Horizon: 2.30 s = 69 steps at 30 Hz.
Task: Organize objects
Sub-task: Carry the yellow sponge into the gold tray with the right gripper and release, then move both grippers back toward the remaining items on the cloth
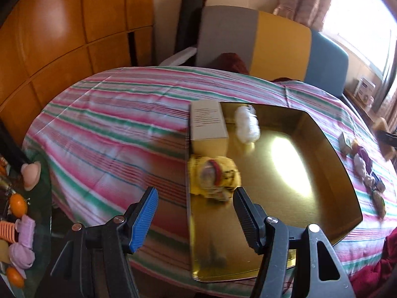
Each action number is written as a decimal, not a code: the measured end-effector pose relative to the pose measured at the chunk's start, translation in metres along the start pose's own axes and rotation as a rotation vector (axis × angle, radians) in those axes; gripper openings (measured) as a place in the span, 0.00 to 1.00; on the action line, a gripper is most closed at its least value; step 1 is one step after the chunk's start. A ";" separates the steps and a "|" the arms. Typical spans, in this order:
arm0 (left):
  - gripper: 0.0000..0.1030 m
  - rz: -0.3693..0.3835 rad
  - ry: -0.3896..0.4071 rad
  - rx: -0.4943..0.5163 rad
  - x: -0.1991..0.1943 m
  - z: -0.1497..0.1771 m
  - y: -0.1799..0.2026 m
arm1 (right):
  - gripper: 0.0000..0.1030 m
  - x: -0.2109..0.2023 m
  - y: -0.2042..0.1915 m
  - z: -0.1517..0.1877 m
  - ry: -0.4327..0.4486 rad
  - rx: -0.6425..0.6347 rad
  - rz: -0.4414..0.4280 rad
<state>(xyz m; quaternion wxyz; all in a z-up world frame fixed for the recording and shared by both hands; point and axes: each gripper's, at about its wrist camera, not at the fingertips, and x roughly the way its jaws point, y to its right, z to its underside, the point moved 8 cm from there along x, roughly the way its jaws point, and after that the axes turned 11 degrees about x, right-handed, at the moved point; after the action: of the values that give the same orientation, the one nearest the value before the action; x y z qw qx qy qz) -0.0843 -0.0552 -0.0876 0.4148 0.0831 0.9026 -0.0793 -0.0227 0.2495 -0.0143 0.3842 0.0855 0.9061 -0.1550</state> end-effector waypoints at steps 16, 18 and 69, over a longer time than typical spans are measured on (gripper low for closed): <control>0.61 0.056 -0.054 -0.069 0.020 0.014 -0.013 | 0.64 0.158 -0.236 0.087 -0.386 -0.084 -0.231; 0.61 0.058 -0.054 -0.066 0.020 0.015 -0.011 | 0.67 0.161 -0.240 0.089 -0.412 -0.031 -0.287; 0.61 0.445 -0.053 0.521 -0.021 -0.013 0.300 | 1.00 -0.015 0.278 0.031 0.023 0.648 0.265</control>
<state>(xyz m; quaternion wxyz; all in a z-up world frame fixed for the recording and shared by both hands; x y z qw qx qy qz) -0.0153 0.2379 -0.0856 0.4100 0.3789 0.8008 -0.2168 0.0846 0.4989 -0.0841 0.3436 0.3217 0.7951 -0.3825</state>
